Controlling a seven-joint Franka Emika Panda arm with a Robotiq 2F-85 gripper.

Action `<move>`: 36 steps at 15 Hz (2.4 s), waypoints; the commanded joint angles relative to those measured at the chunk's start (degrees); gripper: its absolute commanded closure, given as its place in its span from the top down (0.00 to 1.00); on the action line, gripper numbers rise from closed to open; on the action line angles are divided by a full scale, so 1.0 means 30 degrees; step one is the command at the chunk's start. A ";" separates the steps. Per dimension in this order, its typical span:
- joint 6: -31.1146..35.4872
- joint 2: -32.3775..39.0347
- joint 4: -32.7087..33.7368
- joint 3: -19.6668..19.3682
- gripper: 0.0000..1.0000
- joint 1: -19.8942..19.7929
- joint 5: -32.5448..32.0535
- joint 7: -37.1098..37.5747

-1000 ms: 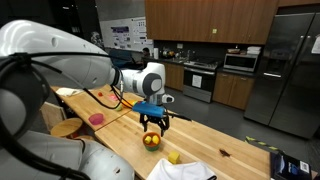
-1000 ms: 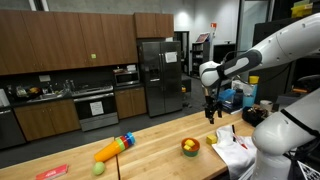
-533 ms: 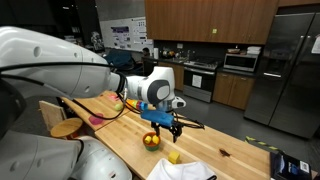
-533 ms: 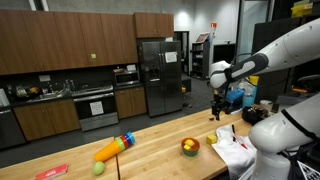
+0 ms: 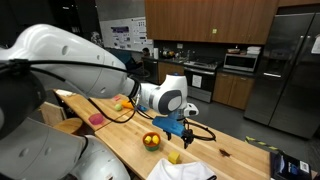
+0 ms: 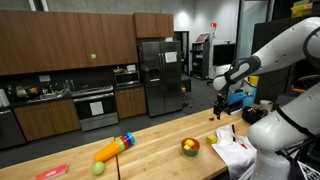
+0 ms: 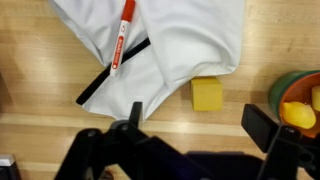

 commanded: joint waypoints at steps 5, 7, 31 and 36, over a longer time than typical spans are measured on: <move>0.1842 0.4047 0.0152 0.0409 1.00 0.0680 0.0724 0.0515; 0.1997 0.4625 0.0053 0.0526 1.00 0.0849 0.0767 0.0541; 1.0078 1.0602 0.0150 0.1093 1.00 0.0870 -0.3991 0.6209; 1.1638 1.1033 0.0242 0.0926 1.00 0.0878 -0.6851 0.8922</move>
